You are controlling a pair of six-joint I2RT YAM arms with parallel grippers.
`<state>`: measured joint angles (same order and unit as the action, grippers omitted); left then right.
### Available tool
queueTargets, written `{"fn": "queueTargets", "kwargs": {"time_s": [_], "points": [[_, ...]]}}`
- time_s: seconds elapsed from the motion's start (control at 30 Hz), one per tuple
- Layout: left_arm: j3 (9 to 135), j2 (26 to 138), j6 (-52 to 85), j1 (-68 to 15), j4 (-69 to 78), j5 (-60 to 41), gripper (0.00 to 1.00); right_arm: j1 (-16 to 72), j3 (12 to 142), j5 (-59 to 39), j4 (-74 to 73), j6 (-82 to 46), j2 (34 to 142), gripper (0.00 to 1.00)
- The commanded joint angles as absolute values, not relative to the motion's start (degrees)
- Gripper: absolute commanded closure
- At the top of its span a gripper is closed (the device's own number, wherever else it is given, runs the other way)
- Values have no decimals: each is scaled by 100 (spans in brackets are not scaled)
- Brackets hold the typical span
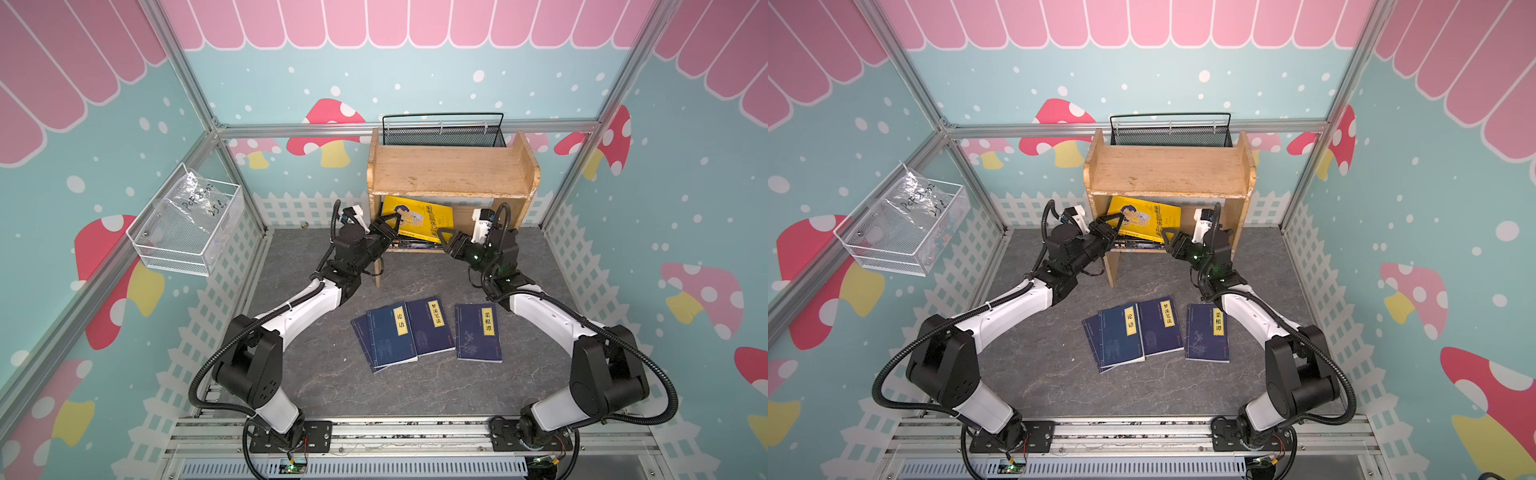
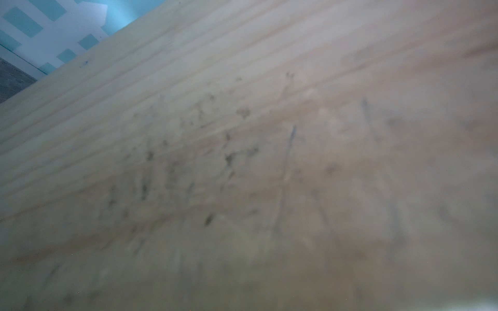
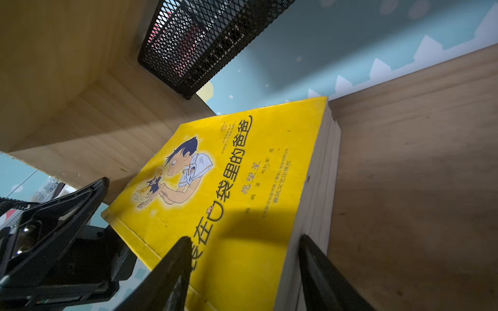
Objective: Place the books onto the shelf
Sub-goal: 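Lower the yellow book flat onto the black books with both grippers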
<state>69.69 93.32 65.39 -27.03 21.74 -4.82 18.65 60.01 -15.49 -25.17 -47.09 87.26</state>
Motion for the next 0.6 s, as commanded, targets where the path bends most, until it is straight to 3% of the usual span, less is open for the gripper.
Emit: {"fn": "queueTargets", "kwargs": {"time_s": [0.0, 0.33, 0.57], "points": [[7137, 9065, 6351, -2619, 1939, -144, 38, 1995, 6257, -1592, -2625, -4604, 8812, 36], [7325, 8568, 5581, -2628, 448, 308, 24, 2072, 6267, -1534, -2543, -4597, 8850, 37], [7138, 8127, 3864, -2587, -122, 80, 14, 2083, 6191, -1451, -2421, -4502, 8700, 36]]}}
